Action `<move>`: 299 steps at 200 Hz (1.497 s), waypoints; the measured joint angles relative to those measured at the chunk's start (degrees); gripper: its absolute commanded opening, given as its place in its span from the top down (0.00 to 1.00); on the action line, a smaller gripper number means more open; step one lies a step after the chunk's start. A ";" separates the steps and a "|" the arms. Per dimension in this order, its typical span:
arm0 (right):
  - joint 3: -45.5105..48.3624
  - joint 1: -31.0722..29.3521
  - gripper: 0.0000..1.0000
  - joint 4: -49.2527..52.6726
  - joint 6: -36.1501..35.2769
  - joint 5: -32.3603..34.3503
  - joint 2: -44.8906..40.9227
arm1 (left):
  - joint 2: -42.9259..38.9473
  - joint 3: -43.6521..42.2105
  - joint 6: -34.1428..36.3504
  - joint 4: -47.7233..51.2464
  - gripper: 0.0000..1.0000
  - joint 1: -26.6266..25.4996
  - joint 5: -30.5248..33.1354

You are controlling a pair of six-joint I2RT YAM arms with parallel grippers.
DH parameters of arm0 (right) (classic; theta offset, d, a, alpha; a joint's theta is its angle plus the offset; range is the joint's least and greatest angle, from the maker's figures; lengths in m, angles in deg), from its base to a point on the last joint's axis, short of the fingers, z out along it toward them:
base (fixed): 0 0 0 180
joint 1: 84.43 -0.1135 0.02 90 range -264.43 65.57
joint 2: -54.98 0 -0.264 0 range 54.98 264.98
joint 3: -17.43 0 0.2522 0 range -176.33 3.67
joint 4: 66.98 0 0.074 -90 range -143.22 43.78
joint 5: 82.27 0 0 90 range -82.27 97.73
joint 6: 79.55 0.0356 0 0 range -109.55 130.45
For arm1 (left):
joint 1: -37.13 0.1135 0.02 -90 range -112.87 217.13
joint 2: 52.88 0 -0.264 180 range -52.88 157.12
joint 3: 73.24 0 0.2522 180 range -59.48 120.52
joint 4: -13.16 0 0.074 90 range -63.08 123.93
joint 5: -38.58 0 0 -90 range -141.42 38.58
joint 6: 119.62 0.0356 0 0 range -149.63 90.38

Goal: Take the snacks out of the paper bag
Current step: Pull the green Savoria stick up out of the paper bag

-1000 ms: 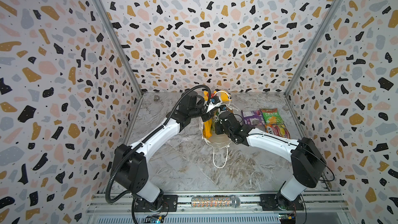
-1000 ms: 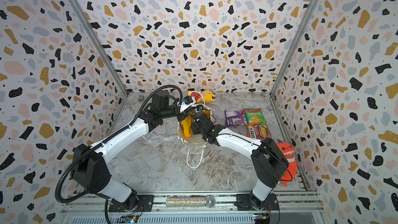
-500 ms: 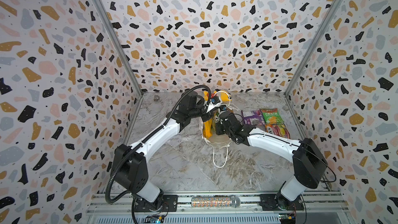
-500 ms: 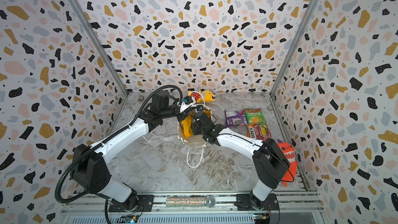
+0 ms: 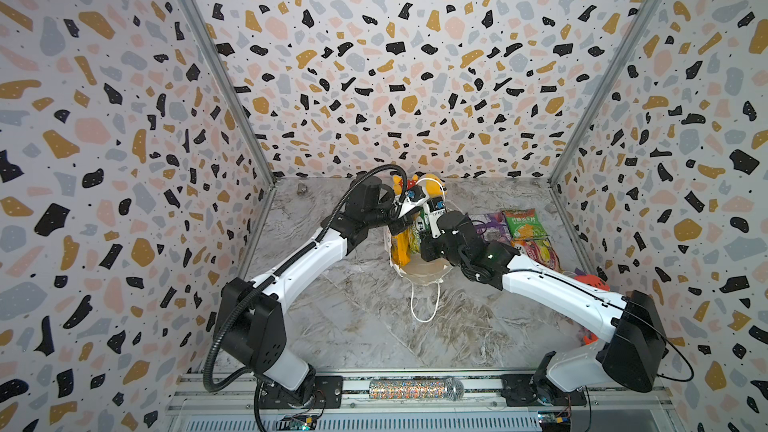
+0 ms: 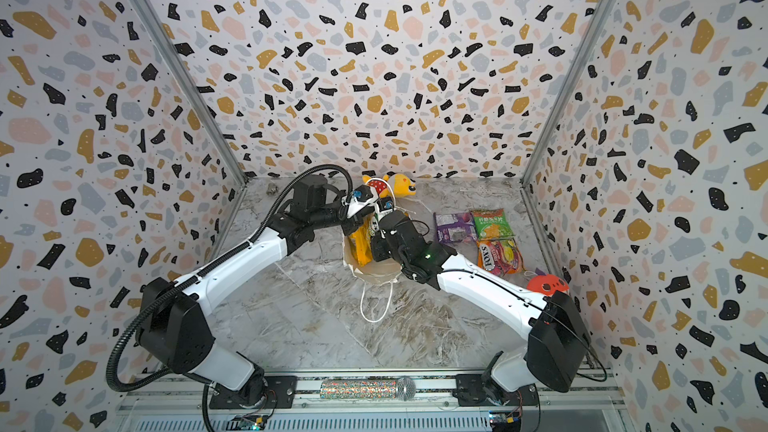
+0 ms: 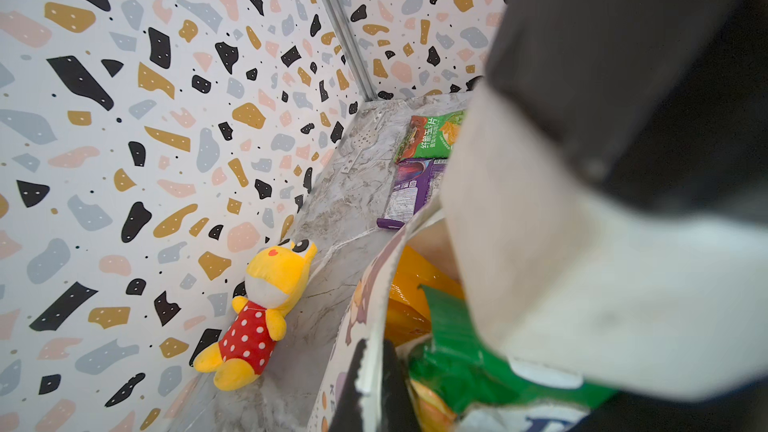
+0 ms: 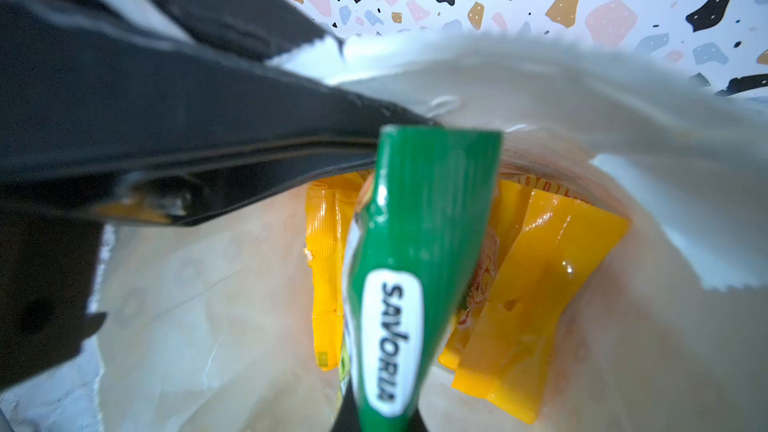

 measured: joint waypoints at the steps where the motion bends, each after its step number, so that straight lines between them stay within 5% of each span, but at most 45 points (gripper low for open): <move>1: 0.02 0.00 1.00 0.00 -0.02 0.00 -0.07 | 0.00 0.00 0.00 0.00 1.00 0.00 0.02; 153: 10.05 -0.02 1.00 3.04 -9.33 -7.10 -26.71 | -0.74 -0.39 0.22 0.11 1.00 0.00 2.78; 299: 9.11 -0.07 1.00 8.98 -13.29 -0.94 -41.00 | -1.62 -2.78 0.50 -1.20 1.00 -0.02 5.97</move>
